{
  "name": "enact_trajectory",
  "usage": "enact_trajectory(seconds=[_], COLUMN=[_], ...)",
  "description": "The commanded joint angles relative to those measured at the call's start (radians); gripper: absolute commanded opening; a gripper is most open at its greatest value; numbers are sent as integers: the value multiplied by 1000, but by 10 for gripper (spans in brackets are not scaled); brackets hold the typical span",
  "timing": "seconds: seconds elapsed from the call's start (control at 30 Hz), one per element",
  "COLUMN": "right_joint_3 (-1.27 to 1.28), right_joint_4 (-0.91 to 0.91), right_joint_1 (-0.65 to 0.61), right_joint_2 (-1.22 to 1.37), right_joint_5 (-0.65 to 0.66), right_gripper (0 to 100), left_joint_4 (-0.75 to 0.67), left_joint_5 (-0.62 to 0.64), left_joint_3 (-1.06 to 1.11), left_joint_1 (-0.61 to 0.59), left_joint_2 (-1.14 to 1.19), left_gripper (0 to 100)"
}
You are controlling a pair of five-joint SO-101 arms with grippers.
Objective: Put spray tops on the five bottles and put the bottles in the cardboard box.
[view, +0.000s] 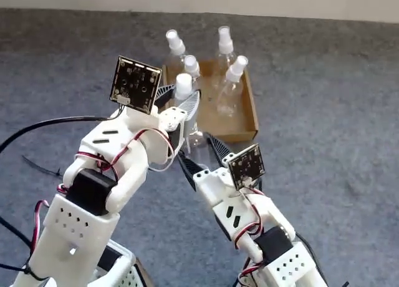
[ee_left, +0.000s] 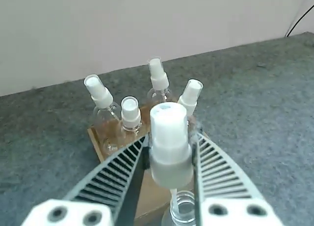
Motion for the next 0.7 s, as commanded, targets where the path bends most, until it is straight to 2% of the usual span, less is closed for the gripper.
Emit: enact_trajectory(seconds=[0.0,0.2,0.4,0.5,0.67], right_joint_3=[-13,-13,-12,-12,-10], right_joint_4=[-39,-39,-38,-36,-36], right_joint_1=[15,15,15,15,15], right_joint_2=[-18,-18,-18,-18,-18], right_joint_5=[-8,-8,-8,-6,-6], right_gripper=[3,5,5,5,5], left_joint_4=[2,40,43,46,38], left_joint_5=[5,5,3,-71,-100], left_joint_3=[-8,-13,-16,-41,-101], left_joint_1=[-18,-18,-18,-27,-140], left_joint_2=[-5,-5,-7,-7,-4], left_gripper=[114,183,186,181,181])
